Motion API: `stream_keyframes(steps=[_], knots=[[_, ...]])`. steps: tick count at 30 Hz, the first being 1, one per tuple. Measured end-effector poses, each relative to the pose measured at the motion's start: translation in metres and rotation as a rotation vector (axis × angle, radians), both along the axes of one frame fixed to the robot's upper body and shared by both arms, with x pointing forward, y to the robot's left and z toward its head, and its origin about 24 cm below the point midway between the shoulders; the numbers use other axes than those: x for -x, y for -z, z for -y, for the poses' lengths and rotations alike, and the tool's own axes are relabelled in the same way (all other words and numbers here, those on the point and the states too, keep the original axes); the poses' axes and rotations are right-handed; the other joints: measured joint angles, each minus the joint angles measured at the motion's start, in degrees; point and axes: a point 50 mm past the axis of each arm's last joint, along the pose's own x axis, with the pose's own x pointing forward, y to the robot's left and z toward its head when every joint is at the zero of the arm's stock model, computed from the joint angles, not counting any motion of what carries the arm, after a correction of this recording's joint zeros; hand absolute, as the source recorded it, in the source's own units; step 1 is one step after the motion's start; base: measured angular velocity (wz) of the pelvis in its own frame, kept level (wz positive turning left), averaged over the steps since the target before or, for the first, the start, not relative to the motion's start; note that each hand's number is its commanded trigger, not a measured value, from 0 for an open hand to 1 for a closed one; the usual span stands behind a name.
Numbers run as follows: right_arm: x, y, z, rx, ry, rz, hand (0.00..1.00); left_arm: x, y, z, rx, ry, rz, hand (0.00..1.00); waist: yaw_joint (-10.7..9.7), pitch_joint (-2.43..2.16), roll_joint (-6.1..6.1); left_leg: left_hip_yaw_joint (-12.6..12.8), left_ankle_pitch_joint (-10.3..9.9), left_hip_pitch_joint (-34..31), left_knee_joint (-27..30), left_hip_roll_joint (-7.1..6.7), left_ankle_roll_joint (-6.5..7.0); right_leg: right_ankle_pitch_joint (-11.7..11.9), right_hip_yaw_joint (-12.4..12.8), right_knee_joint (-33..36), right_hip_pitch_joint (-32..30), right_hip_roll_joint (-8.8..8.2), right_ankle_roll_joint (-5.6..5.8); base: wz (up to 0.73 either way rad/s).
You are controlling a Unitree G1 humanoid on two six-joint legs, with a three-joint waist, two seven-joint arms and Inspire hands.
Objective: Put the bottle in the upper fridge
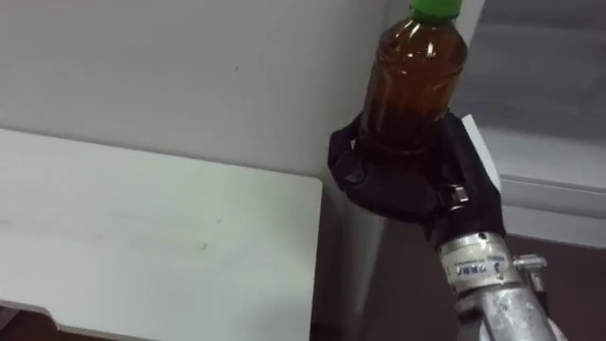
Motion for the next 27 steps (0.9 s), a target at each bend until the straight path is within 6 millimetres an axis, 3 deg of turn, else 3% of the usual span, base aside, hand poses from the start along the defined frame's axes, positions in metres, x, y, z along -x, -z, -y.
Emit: stream_keyframes(steps=[3, 7, 17, 21, 27], knots=[[0.004, -0.008, 0.004, -0.006, 0.013, 0.039, 1.00, 0.003, 0.000, -0.001, -0.004, -0.002, -0.008, 0.00, -0.58, -0.32, 0.33, 0.64, 0.05, 0.68, -0.51, 0.06, -0.02, -0.01, 0.96, 0.03, 0.03, 0.09, 0.00, -0.15], [0.007, -0.015, 0.014, -0.013, 0.056, 0.071, 1.00, 0.006, -0.001, -0.002, -0.006, 0.011, -0.017, 0.00, -1.90, -0.24, 0.40, 0.98, 0.27, 1.71, -1.19, 0.07, 0.17, -0.01, 1.16, -0.08, 0.85, 0.21, 0.00, -0.05], [0.021, -0.038, 0.028, 0.027, 0.101, 0.170, 1.00, 0.010, -0.003, -0.006, -0.021, -0.009, -0.016, 0.00, -6.36, -0.59, -1.34, 2.05, 0.26, 2.57, -2.14, 0.26, -0.17, -0.47, 1.18, -1.29, 1.30, 0.44, -0.08, -0.05], [0.031, -0.049, 0.047, -0.008, 0.179, 0.226, 1.00, 0.011, -0.004, -0.010, -0.036, -0.035, -0.003, 0.00, -7.14, -0.44, -1.64, 2.08, -0.20, 2.78, -2.16, 0.39, -0.27, -0.38, 1.96, -2.10, 1.76, 1.01, 0.08, 0.00], [0.036, -0.054, 0.058, -0.002, 0.253, 0.255, 1.00, 0.003, -0.005, -0.011, -0.048, 0.008, 0.010, 0.00, -7.91, -0.32, -1.42, 3.51, -0.84, 3.57, -2.31, 0.98, -0.62, -0.23, 3.04, -1.95, 1.86, 1.41, -0.11, -0.15]])
